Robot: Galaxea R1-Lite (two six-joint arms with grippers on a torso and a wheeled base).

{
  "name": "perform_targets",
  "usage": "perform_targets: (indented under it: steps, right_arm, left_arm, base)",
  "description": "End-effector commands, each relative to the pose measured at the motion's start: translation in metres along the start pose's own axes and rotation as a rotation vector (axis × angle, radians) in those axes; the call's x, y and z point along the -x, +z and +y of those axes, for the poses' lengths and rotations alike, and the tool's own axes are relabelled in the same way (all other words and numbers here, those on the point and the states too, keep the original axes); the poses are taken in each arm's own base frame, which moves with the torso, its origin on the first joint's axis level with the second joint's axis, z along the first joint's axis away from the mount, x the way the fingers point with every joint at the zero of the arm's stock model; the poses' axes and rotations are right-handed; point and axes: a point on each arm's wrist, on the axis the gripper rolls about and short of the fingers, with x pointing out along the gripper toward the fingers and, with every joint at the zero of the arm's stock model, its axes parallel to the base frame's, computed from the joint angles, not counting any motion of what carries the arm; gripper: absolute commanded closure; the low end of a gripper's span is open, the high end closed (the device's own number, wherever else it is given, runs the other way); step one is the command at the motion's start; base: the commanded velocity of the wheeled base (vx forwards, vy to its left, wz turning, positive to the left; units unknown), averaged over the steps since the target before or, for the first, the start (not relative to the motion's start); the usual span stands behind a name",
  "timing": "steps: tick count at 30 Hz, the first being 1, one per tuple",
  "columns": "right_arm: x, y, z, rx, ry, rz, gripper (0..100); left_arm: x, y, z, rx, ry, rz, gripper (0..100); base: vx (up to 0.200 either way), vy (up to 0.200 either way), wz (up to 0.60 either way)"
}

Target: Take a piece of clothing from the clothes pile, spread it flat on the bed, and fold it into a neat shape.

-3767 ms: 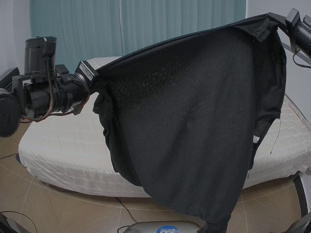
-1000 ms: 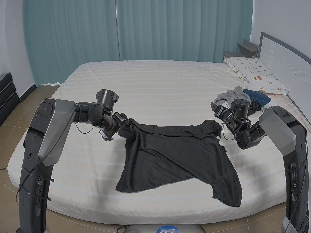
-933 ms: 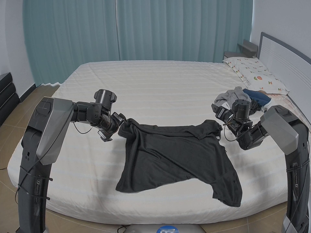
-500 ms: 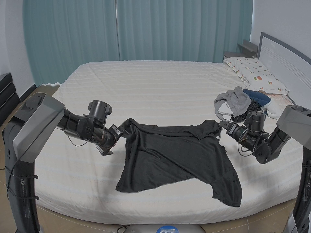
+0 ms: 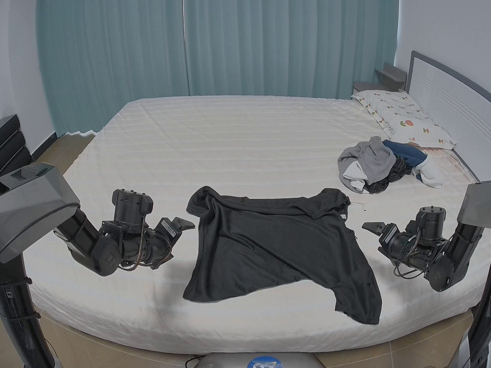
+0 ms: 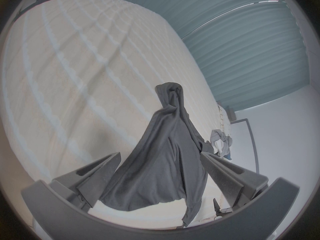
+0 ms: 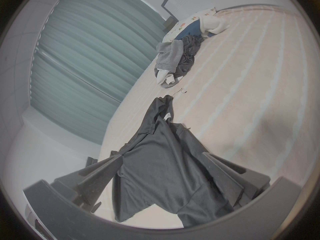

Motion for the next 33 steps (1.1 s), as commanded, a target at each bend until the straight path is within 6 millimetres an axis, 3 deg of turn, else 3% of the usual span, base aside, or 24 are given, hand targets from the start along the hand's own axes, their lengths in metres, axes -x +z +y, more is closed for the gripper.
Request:
perform_targets:
  steps: [1,5,16,33]
  right_arm:
    - [0.005,-0.019,-0.040,-0.109,-0.042,0.068,0]
    - [0.004,-0.021,-0.043,-0.109,-0.023,0.054,0]
    - [-0.001,-0.024,-0.044,-0.110,-0.021,0.055,0]
    - [-0.002,-0.022,-0.040,-0.100,-0.007,0.039,0]
  left_arm:
    - [0.002,-0.023,0.020,0.003,0.009,0.026,0]
    - [-0.007,-0.032,0.026,-0.006,0.040,0.032,0]
    - [-0.041,-0.054,0.028,-0.078,0.146,-0.073,0]
    - [-0.059,-0.060,0.018,-0.137,0.129,-0.099,0]
  base:
    - [-0.200,0.000,0.00]
    - [-0.200,0.000,0.00]
    - [0.000,0.000,0.00]
    - [0.000,0.000,0.00]
